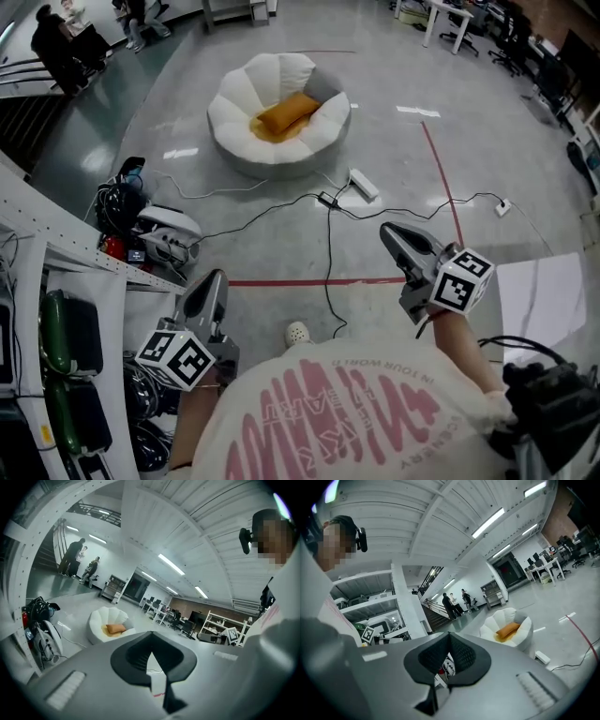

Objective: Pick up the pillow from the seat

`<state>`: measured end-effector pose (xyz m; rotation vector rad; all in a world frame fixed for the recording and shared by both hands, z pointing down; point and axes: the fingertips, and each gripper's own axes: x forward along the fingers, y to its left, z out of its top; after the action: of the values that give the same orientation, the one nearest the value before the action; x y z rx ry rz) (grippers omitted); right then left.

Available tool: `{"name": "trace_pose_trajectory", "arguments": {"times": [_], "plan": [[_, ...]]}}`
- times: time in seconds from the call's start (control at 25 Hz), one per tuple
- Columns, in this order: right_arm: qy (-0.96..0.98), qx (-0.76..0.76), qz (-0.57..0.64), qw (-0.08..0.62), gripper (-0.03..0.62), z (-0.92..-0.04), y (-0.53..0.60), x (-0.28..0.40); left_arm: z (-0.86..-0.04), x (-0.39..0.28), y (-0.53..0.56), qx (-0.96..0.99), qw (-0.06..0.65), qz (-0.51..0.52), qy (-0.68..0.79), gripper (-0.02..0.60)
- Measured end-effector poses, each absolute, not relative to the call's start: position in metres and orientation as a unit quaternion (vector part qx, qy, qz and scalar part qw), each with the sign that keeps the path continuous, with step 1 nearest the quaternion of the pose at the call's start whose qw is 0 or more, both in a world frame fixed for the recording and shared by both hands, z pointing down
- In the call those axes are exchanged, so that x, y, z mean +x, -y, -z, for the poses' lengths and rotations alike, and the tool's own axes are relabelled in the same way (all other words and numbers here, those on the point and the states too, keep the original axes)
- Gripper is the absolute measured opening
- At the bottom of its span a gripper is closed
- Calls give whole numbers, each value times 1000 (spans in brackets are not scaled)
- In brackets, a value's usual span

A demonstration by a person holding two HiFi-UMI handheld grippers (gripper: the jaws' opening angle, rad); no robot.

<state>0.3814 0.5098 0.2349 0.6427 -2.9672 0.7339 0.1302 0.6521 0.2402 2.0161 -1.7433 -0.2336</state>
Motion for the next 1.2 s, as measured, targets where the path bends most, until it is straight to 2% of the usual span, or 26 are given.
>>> {"name": "trace_pose_trajectory", "arguments": {"times": [0.24, 0.4, 0.64, 0.92, 1.2], "plan": [[954, 205, -219, 2, 6, -227, -462, 304, -228, 69, -605, 751, 214, 66, 622, 15], [953, 204, -223, -1, 6, -229, -439, 267, -228, 45, -584, 761, 230, 95, 599, 17], [949, 220, -223, 34, 6, -247, -427, 261, -234, 25, -566, 758, 250, 150, 584, 18], [943, 218, -248, 31, 6, -258, -390, 236, -264, 13, -538, 755, 258, 95, 595, 17], [953, 191, -234, 36, 6, -260, -317, 204, -261, -6, -469, 741, 262, 90, 612, 17]]}}
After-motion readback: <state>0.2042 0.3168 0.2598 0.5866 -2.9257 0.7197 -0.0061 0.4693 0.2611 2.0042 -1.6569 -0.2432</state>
